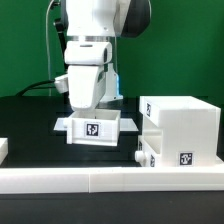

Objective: Assemble drawer

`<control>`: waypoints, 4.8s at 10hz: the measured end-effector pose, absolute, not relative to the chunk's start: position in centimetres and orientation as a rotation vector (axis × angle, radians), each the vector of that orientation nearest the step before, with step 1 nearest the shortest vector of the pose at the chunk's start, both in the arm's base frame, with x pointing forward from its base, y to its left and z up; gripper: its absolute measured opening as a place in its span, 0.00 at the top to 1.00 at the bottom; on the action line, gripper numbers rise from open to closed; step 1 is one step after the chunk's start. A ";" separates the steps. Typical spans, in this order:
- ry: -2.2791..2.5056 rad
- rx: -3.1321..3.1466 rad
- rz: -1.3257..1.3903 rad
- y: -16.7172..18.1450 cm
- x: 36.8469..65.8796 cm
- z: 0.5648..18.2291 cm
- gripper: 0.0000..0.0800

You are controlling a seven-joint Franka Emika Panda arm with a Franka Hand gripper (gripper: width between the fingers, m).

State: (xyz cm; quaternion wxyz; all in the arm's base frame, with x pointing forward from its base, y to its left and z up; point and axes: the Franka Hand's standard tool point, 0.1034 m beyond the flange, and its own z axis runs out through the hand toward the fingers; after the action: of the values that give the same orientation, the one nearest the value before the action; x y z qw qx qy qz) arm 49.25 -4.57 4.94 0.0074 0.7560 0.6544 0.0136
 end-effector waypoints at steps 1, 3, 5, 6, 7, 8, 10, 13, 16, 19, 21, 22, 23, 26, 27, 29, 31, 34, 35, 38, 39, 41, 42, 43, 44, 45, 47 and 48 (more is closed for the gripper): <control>2.099 2.317 0.040 -4.6 49.2 4.9 0.95; 2.134 2.296 0.018 -4.9 50.2 5.1 0.95; 2.149 2.289 0.006 -5.1 52.2 5.5 0.95; 2.152 2.286 0.004 -5.1 53.0 5.8 0.95; 2.147 2.270 0.027 -5.3 53.4 6.0 0.95; 2.148 2.274 0.023 -5.3 53.3 5.8 0.95; 2.148 2.275 0.022 -5.3 53.2 5.8 0.95; 2.174 2.262 0.015 -4.2 54.8 6.1 0.95; 2.210 2.241 0.014 -3.5 55.1 5.8 0.95; 2.222 2.233 0.011 -3.5 54.9 5.6 0.95; 2.256 2.202 0.013 -2.7 54.9 5.6 0.95; 2.280 2.178 0.014 -2.1 54.9 5.6 0.95; 2.287 2.172 0.014 -1.8 54.9 5.6 0.95; 2.286 2.175 0.012 -1.8 54.8 5.5 0.95; 2.286 2.176 0.012 -1.8 54.8 5.4 0.95; 2.293 2.172 0.010 -1.5 54.8 5.5 0.95; 2.292 2.173 0.010 -1.5 54.8 5.5 0.95; 2.293 2.171 0.015 -1.0 55.1 5.8 0.95; 2.294 2.173 0.013 -1.0 55.0 5.7 0.95; 2.294 2.176 0.011 -1.1 54.9 5.6 0.95; 2.296 2.174 0.011 -1.0 54.9 5.6 0.95; 2.306 2.164 0.014 -0.4 54.9 5.7 0.95; 2.308 2.162 0.015 -0.3 54.9 5.7 0.95; 2.313 2.157 0.018 0.0 54.9 5.7 0.95; 2.318 2.155 0.020 0.3 54.9 5.7 0.95; 2.319 2.155 0.024 0.8 55.0 5.7 0.95; 2.329 2.148 0.027 1.8 55.0 5.7 0.95; 2.324 2.154 0.027 1.9 55.0 5.7 0.95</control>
Offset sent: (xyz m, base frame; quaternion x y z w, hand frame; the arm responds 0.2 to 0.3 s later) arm 0.0404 -0.0001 0.0070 0.0168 0.0126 -0.0617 0.9979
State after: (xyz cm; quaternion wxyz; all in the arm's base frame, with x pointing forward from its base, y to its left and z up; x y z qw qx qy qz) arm 54.98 1.85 5.70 -0.0136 0.6796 0.7334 0.0086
